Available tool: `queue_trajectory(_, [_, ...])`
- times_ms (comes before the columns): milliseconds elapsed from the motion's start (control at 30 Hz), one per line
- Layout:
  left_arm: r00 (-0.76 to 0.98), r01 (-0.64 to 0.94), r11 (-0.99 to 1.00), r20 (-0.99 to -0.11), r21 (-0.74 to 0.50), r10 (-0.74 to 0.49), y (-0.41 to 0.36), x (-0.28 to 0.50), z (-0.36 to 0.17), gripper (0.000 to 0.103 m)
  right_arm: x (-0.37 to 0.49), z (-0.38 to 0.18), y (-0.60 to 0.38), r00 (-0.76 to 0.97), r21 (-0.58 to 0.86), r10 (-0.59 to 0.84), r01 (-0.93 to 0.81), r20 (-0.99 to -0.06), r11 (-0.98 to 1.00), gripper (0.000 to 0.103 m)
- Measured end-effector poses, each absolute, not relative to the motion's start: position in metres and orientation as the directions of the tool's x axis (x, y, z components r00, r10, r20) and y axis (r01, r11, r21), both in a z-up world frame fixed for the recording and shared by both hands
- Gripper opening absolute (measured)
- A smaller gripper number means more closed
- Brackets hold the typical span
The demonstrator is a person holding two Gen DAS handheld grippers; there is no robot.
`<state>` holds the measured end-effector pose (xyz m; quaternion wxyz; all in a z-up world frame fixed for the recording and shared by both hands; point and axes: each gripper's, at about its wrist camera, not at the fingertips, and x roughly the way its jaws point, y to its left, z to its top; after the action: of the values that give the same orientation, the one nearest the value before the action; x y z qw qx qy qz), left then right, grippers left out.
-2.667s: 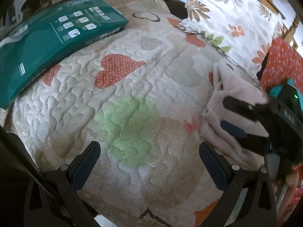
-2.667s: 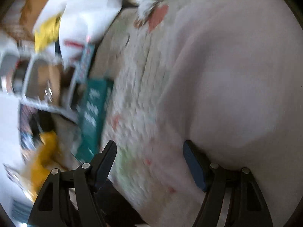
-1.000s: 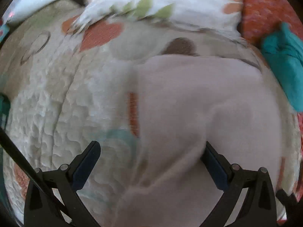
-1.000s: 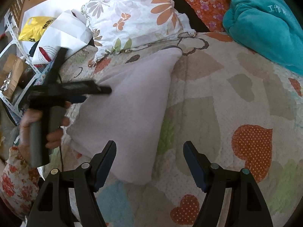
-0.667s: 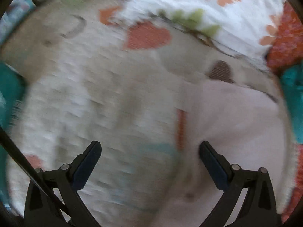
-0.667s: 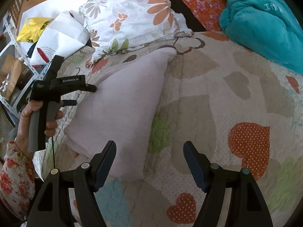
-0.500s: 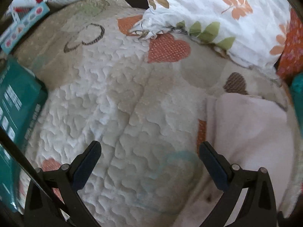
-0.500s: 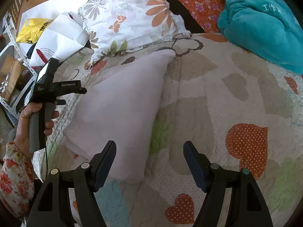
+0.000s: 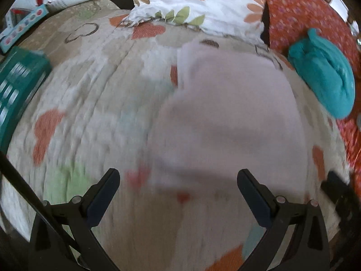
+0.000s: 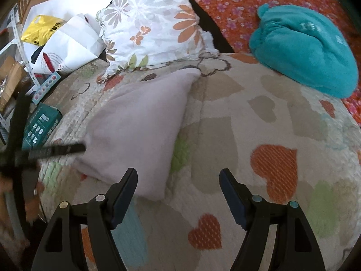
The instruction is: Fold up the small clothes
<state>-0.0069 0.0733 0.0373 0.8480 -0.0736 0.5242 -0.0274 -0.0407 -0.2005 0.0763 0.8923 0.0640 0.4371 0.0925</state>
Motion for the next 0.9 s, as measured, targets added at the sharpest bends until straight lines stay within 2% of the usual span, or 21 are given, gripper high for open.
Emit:
queue_trajectory(167, [0.407, -0.042, 0.984, -0.902, -0.174, -0.142, 0.066, -0.054, 0.009, 0.103, -0.068, 0.061, -0.208, 0.584, 0.225, 0.22, -0.065, -0.782, 0.972, 0.081])
queue_trajectory(333, [0.428, 0.016, 0.999, -0.903, -0.032, -0.036, 0.044, -0.074, -0.002, 0.103, -0.086, 0.054, -0.204, 0.571, 0.232, 0.221, -0.054, -0.79, 0.971, 0.081])
queue_trajectory(533, [0.432, -0.005, 0.999, -0.901, -0.041, -0.035, 0.047, -0.08, -0.006, 0.103, -0.093, 0.056, -0.197, 0.591, 0.216, 0.212, -0.066, -0.778, 0.974, 0.081])
queue_trajectory(800, [0.466, -0.019, 1.0, -0.884, -0.024, -0.013, 0.044, -0.084, -0.008, 0.103, -0.019, 0.062, -0.225, 0.613, 0.453, 0.347, 0.02, -0.71, 0.891, 0.081])
queue_trajectory(900, [0.46, -0.011, 0.999, -0.887, -0.052, -0.041, 0.047, -0.086, -0.005, 0.103, 0.023, 0.042, -0.223, 0.556, 0.583, 0.471, 0.031, -0.685, 0.812, 0.081])
